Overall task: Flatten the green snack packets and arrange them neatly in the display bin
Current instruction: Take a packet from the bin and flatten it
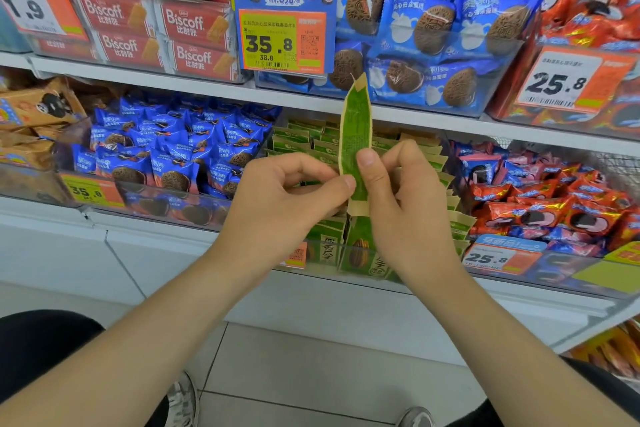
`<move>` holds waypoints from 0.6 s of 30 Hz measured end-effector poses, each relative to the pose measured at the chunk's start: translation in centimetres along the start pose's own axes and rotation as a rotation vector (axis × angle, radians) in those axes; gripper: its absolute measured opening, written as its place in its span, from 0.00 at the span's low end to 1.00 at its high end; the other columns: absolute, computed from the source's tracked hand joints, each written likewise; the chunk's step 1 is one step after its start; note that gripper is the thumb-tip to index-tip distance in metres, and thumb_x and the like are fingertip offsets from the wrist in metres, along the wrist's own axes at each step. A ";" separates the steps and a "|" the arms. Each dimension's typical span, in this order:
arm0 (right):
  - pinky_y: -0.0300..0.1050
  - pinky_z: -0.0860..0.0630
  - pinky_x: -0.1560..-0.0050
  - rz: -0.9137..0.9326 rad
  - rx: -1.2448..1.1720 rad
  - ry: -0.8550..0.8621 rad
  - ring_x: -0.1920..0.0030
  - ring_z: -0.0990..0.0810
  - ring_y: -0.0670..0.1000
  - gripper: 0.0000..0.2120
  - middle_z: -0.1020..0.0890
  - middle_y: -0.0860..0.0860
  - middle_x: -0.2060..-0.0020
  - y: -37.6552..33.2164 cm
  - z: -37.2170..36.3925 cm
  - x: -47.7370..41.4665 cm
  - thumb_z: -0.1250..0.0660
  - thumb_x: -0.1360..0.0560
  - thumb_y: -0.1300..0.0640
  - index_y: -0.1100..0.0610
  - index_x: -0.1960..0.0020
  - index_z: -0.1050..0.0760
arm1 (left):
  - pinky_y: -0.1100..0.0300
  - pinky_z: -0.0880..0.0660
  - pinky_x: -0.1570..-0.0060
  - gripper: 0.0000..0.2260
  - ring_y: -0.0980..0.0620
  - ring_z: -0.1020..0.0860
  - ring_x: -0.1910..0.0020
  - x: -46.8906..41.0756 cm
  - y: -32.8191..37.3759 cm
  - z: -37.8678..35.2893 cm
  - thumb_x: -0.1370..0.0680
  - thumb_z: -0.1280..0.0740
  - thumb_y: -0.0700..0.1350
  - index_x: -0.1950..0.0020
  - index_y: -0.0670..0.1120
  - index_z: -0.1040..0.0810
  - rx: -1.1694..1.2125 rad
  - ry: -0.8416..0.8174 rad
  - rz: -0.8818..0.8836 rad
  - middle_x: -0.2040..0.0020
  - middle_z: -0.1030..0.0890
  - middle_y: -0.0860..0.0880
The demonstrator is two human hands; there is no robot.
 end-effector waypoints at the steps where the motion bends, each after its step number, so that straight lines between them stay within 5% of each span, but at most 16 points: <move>1: 0.34 0.38 0.70 -0.009 -0.007 0.007 0.73 0.33 0.43 0.17 0.30 0.43 0.73 0.1 0.0 -0.1 0.35 0.15 0.49 0.58 0.56 0.30 | 0.58 0.16 0.53 0.01 0.50 0.13 0.58 -0.1 -0.1 0.1 0.23 0.23 0.38 0.53 0.40 0.13 0.011 -0.005 0.001 0.57 0.12 0.44; 4: 0.35 0.37 0.68 -0.045 -0.084 0.017 0.71 0.33 0.43 0.17 0.28 0.48 0.70 0.8 0.1 -0.3 0.34 0.15 0.49 0.57 0.58 0.30 | 0.62 0.18 0.56 0.02 0.53 0.14 0.61 -0.2 0.1 -0.1 0.22 0.25 0.36 0.52 0.41 0.13 -0.026 -0.029 -0.017 0.59 0.12 0.47; 7: 0.48 0.28 0.64 -0.106 -0.217 0.014 0.66 0.25 0.49 0.16 0.20 0.56 0.65 1.4 -0.1 -0.2 0.31 0.17 0.47 0.56 0.57 0.26 | 0.59 0.16 0.54 0.02 0.52 0.13 0.58 -0.2 0.1 -0.2 0.20 0.26 0.37 0.52 0.42 0.14 -0.042 -0.035 -0.006 0.56 0.12 0.47; 10: 0.58 0.15 0.50 -0.292 -0.488 0.025 0.52 0.13 0.55 0.20 0.13 0.56 0.50 2.3 -0.7 0.1 0.26 0.23 0.45 0.60 0.42 0.23 | 0.56 0.15 0.53 0.07 0.50 0.13 0.56 -0.4 -0.4 0.1 0.19 0.28 0.35 0.56 0.43 0.17 0.027 -0.009 0.049 0.56 0.14 0.45; 12: 0.58 0.15 0.44 -0.452 -0.681 -0.045 0.43 0.12 0.55 0.27 0.12 0.54 0.43 3.1 -1.9 0.5 0.27 0.25 0.45 0.57 0.31 0.26 | 0.52 0.16 0.53 0.12 0.49 0.15 0.58 -0.5 -0.7 0.0 0.20 0.30 0.32 0.60 0.45 0.20 0.100 -0.020 0.089 0.57 0.18 0.35; 14: 0.60 0.16 0.41 -0.467 -0.716 -0.164 0.40 0.14 0.57 0.22 0.13 0.54 0.40 2.4 -2.9 0.8 0.30 0.20 0.48 0.57 0.30 0.24 | 0.49 0.15 0.52 0.10 0.47 0.16 0.58 -0.4 -1.0 -0.3 0.21 0.29 0.34 0.61 0.45 0.20 0.132 -0.050 0.128 0.53 0.20 0.28; 16: 0.60 0.16 0.43 -0.436 -0.677 -0.168 0.40 0.13 0.57 0.16 0.13 0.54 0.41 2.1 -2.8 0.7 0.32 0.17 0.53 0.57 0.32 0.22 | 0.47 0.15 0.51 0.04 0.45 0.14 0.55 -0.4 -1.5 -0.5 0.22 0.26 0.41 0.55 0.43 0.18 0.198 -0.070 0.174 0.53 0.16 0.33; 18: 0.59 0.15 0.44 -0.411 -0.634 -0.119 0.42 0.13 0.56 0.14 0.12 0.53 0.42 2.1 -2.2 0.6 0.31 0.17 0.57 0.57 0.33 0.22 | 0.45 0.15 0.48 0.17 0.41 0.12 0.50 -0.3 -1.7 -0.8 0.21 0.25 0.49 0.42 0.36 0.19 0.238 -0.096 0.213 0.48 0.12 0.38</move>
Point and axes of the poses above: each hand's wrist, its own x-axis away from the middle knuckle, its own z-axis out of the back of the hand, y = z × x, the point moved 10 cm from there along -x, towards the middle knuckle
